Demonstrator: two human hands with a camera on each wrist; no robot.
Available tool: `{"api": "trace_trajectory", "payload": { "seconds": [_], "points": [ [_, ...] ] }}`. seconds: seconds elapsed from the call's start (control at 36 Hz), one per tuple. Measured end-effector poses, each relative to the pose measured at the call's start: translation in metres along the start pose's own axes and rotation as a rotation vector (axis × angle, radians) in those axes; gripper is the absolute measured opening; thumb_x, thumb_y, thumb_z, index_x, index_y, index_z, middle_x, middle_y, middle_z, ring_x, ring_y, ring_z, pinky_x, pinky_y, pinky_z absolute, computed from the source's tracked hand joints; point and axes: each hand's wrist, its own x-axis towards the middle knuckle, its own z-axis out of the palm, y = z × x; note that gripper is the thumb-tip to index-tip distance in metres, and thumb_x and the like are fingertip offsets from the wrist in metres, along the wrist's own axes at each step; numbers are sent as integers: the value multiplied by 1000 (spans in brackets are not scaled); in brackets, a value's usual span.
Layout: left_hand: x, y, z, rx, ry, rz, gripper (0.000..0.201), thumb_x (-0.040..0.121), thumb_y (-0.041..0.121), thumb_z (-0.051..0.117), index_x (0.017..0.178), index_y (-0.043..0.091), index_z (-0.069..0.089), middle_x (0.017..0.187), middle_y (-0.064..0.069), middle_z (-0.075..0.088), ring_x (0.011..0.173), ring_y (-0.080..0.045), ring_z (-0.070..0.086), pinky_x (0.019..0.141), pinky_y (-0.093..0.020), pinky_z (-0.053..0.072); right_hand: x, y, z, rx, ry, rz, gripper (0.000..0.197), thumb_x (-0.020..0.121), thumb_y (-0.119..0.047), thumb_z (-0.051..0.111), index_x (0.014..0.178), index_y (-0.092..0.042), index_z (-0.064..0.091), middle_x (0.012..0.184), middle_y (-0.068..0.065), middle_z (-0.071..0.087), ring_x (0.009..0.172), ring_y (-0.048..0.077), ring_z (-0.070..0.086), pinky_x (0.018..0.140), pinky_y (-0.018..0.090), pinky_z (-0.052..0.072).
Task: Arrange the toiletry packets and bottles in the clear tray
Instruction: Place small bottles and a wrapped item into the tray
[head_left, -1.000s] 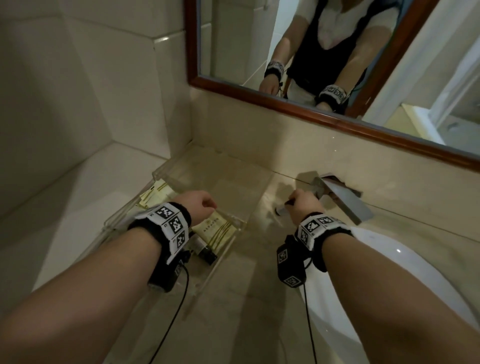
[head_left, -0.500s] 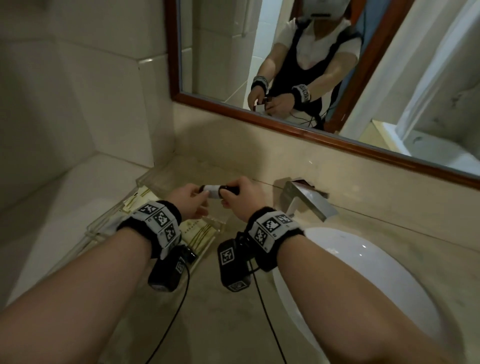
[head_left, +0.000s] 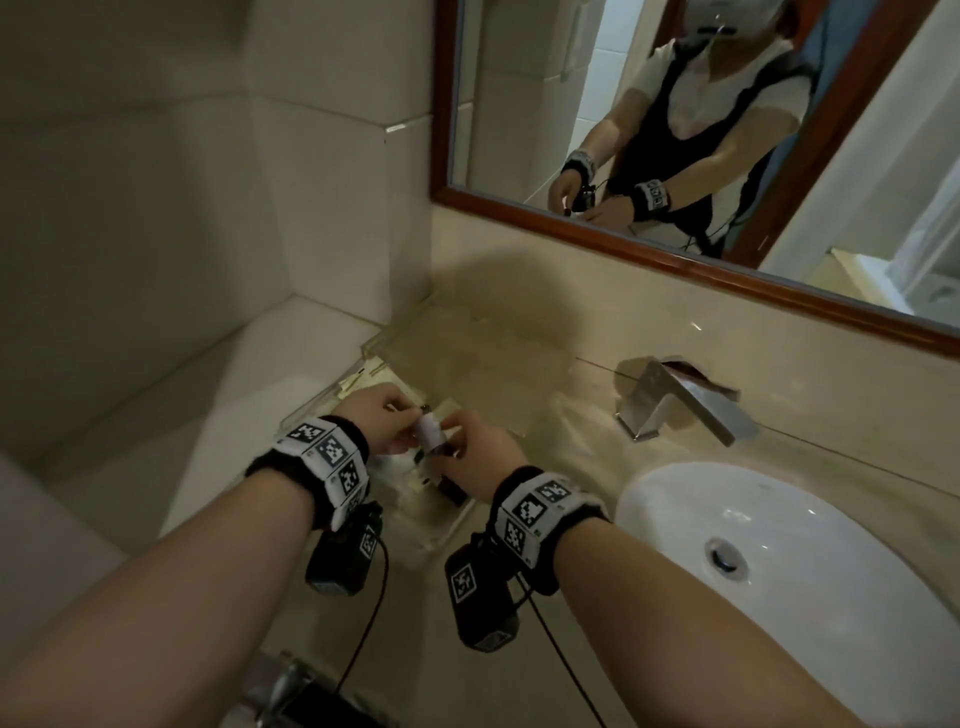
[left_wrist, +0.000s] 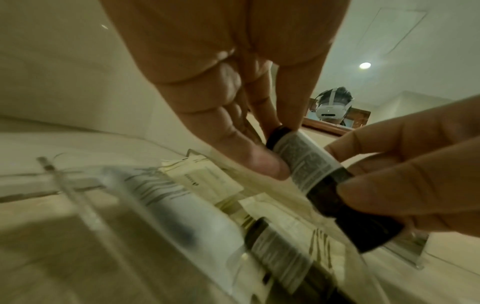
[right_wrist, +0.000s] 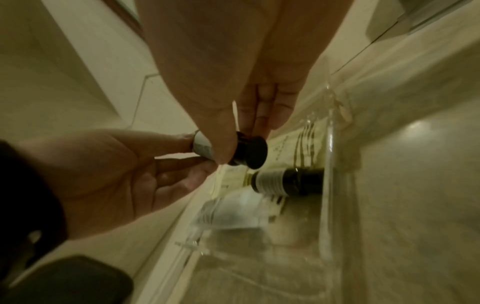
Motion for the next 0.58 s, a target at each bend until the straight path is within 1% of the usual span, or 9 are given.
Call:
{"api": "trace_trajectory", "payload": {
  "seconds": [0.06, 0.11, 0.19, 0.28, 0.36, 0.44, 0.5, 0.53, 0.58],
  "points": [
    [1, -9, -2, 36, -11, -18, 22, 91, 8, 56, 70, 12, 51, 70, -9, 57, 60, -16, 59, 44, -17, 50, 2, 2, 14, -30, -10, 19, 40, 91, -40, 54, 125, -19, 47, 112, 5, 67, 92, 22, 62, 81, 32, 52],
    [2, -18, -3, 92, -8, -27, 24, 90, 8, 58, 68, 13, 51, 67, -8, 56, 54, -13, 58, 44, -17, 48, 3, 5, 26, -65, -7, 28, 40, 92, -43, 51, 124, -20, 48, 113, 6, 66, 100, 25, 62, 86, 36, 53],
    [1, -30, -1, 205, 11, 1, 24, 90, 8, 58, 68, 13, 52, 63, 0, 53, 48, -2, 51, 35, -7, 39, 2, 7, 37, -93, -4, 6, 42, 94, -48, 42, 122, -17, 49, 111, 8, 65, 99, 28, 62, 82, 36, 52],
    [3, -38, 1, 279, -19, 6, 14, 90, 12, 59, 77, 11, 57, 61, 3, 54, 52, -2, 50, 34, -3, 37, 3, 10, 47, -126, 12, 0, 34, 96, -43, 43, 117, -17, 53, 104, 7, 65, 94, 27, 62, 72, 30, 48],
    [7, -44, 3, 355, -21, -3, 25, 89, 17, 61, 65, 19, 54, 58, 7, 56, 51, 0, 52, 35, -4, 37, 5, 16, 56, -215, 28, -11, 26, 95, -29, 49, 119, -20, 49, 109, 6, 61, 100, 27, 60, 73, 31, 44],
    [10, -44, 5, 446, -30, -16, 32, 88, 23, 60, 56, 24, 54, 55, 9, 56, 50, -1, 50, 45, -14, 36, 4, 21, 58, -294, 46, -55, 33, 92, -20, 52, 125, -19, 46, 121, 6, 56, 111, 27, 53, 85, 33, 42],
    [12, -45, 7, 502, -28, -29, 35, 86, 28, 60, 53, 25, 52, 55, 9, 55, 53, -6, 51, 51, -18, 36, 4, 23, 59, -321, 60, -83, 37, 91, -18, 54, 127, -19, 45, 125, 6, 53, 115, 26, 49, 92, 34, 41],
    [13, -45, 7, 532, -25, -35, 34, 85, 31, 61, 53, 25, 51, 57, 7, 55, 58, -10, 53, 55, -20, 38, 4, 24, 59, -336, 71, -97, 41, 90, -18, 55, 130, -19, 44, 127, 6, 51, 117, 26, 48, 96, 34, 40],
    [15, -46, 8, 569, -28, -36, 26, 83, 35, 63, 61, 26, 53, 70, 3, 60, 72, -15, 57, 67, -23, 41, 6, 27, 60, -356, 98, -110, 46, 89, -17, 56, 133, -20, 43, 129, 4, 48, 119, 25, 45, 100, 33, 36]
  ]
}}
